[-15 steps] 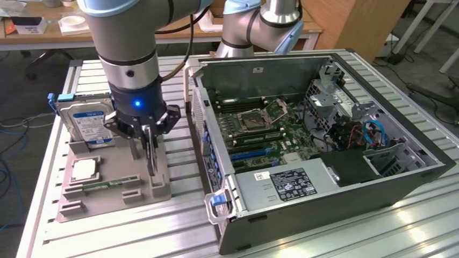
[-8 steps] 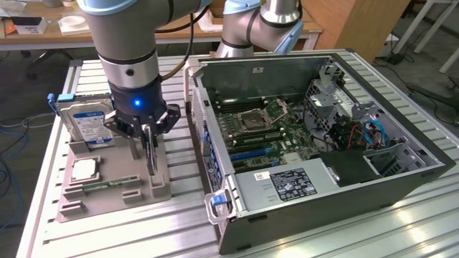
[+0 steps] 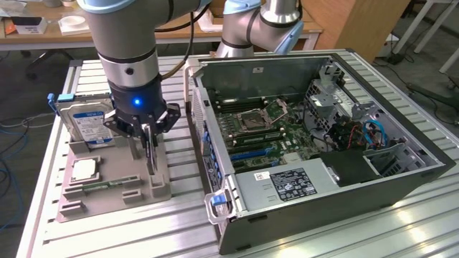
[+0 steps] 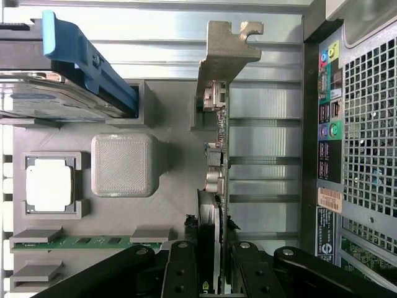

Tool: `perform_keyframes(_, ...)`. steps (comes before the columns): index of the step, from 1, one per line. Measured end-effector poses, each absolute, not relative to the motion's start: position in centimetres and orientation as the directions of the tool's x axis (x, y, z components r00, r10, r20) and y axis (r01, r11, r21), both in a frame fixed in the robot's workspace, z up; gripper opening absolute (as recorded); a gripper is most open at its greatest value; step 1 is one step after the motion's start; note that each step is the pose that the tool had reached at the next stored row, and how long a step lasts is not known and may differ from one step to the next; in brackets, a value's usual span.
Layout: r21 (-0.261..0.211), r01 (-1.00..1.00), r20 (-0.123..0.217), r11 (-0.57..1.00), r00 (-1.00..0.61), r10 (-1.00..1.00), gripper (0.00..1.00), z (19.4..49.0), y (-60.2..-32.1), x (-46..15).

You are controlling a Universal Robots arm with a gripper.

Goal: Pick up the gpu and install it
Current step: 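Pick up the gpu and move the gpu toward the slot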

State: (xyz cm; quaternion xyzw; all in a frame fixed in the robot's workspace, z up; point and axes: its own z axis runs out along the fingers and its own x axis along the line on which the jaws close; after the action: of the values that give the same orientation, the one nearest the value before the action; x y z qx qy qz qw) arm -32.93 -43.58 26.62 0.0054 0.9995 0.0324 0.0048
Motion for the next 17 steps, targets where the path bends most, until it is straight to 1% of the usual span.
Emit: perform_keyframes(17,0.090,0.011,-0.009,0.996,-1.000,0.011,0.27,27.46,-43.58,-32.93)
